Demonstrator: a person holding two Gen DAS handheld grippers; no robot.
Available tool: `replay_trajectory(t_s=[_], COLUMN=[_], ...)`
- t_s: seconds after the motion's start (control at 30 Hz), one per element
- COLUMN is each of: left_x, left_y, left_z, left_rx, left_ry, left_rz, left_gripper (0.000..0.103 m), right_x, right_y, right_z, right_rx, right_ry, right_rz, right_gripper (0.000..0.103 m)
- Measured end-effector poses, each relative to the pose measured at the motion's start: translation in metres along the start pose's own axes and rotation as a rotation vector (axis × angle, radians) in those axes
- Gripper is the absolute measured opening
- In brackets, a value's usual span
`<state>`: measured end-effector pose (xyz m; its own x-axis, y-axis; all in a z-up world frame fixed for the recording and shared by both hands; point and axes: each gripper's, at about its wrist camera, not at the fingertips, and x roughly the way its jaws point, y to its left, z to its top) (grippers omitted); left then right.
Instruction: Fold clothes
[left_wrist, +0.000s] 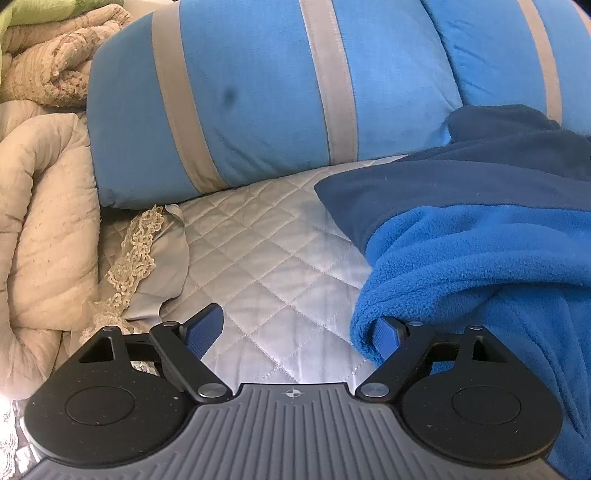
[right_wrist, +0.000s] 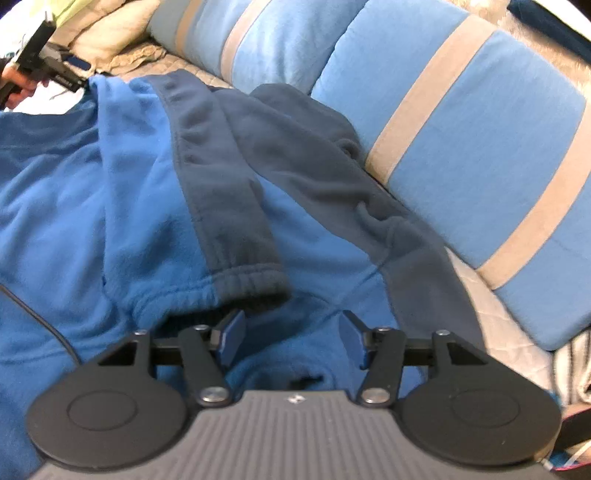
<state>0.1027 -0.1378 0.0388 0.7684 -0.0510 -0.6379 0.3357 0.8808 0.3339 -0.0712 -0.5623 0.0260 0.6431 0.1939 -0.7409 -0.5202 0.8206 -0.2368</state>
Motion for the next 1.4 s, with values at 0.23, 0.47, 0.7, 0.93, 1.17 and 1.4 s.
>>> replay_trajectory(t_s=[0.23,0.47,0.7,0.93,1.17,1.4], left_x=[0.001,0.001,-0.001,-0.003,-0.002,-0.003], left_y=[-0.002,-0.004,-0.012,-0.012,-0.012,-0.01], left_z=[-0.001,-0.001,-0.001,-0.004,-0.006,-0.006], left_rx=[0.016,0.035,0.07,0.071,0.038,0.029], left_ry=[0.005,0.004,-0.009,-0.006,-0.001,-0.005], left_rz=[0.003,0.007,0.033,0.023,0.02,0.019], left_gripper=[0.084,0.084,0.084,0.084,0.084,0.084], right_x=[0.027,0.012,-0.007,-0.027,-0.038,0.002], right_y=[-0.009,-0.027,-0.042,-0.012,0.068,0.119], right_z=[0.001,0.009,0.021,0.03,0.034,0.025], right_rx=[0.085,0.126,0.112,-0.01,-0.356,-0.655], right_ry=[-0.062,-0.061,-0.014,-0.036,-0.055,0.076], right_rz=[0.128,0.173,0.014,-0.155,0.003,-0.01], right_gripper=[0.049,0.005,0.012,0.066,0.063,0.049])
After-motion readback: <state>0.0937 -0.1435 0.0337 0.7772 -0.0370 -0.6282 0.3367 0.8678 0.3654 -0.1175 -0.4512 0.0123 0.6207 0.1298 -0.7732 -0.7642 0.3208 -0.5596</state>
